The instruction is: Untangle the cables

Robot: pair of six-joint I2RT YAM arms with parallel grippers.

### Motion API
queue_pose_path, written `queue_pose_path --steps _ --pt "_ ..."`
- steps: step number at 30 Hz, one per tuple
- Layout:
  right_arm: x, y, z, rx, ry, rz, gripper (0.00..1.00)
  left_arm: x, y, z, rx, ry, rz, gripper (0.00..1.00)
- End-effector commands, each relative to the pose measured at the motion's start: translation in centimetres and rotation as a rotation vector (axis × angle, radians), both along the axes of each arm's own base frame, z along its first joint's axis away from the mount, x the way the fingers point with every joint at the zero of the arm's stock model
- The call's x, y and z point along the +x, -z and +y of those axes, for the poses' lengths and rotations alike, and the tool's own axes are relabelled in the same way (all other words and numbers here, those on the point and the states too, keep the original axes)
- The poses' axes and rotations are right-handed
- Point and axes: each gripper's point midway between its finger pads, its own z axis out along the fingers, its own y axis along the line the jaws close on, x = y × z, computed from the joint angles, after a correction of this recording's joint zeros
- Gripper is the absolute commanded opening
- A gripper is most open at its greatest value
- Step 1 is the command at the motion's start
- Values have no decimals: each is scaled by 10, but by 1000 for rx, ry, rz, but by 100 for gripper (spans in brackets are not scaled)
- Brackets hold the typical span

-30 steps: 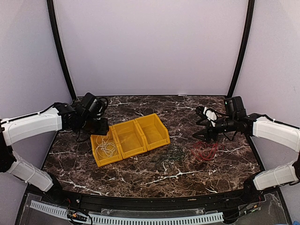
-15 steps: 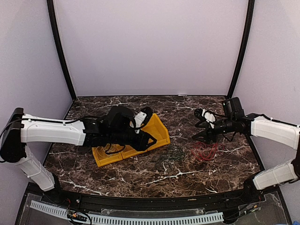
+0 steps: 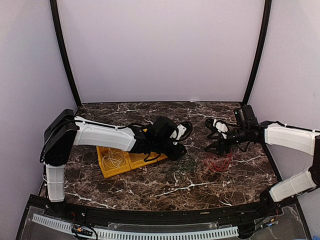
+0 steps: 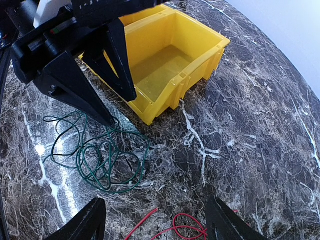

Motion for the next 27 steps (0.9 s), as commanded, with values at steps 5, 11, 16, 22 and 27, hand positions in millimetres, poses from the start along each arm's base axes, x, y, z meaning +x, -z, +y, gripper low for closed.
queue_pose_path --steps 5,11,16,22,27 --pt "4 -13 3 5 -11 -49 70 -6 7 -12 37 87 20 36" --pt "4 -10 3 2 -15 -39 70 -12 17 -13 54 108 51 25" --pt "4 -9 4 1 -19 -33 70 -13 12 -9 71 107 51 27" --pt "4 -8 4 1 -20 -30 70 -17 -4 -2 59 124 28 35" --pt "4 -8 4 0 -22 -28 71 -19 -1 8 94 128 6 38"
